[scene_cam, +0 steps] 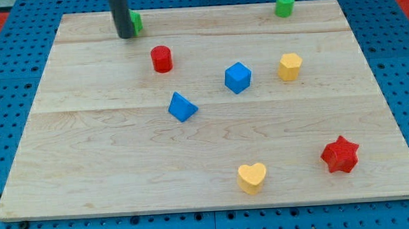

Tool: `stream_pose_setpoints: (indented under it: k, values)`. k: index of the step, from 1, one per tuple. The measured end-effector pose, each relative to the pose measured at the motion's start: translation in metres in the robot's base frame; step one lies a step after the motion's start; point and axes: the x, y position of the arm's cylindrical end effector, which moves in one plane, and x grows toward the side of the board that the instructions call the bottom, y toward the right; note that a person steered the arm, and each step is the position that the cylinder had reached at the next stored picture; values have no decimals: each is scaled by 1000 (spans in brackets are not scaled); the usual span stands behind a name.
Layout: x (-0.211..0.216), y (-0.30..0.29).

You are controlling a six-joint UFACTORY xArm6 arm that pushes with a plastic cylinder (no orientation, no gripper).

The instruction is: Slide the green star to the top center

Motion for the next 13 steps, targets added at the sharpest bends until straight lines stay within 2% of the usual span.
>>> stream_pose_setpoints:
  k: [2,3,4,5,6,7,8,9,10,11,13]
  values:
    - [3,-12]
    - [6,-70]
    - [-35,-109]
    - [-45,-89]
    - [-39,-86]
    - [-41,-53]
    - [-47,35]
    - [-45,77]
    - [-27,35]
    - [-8,60]
    - [-55,125]
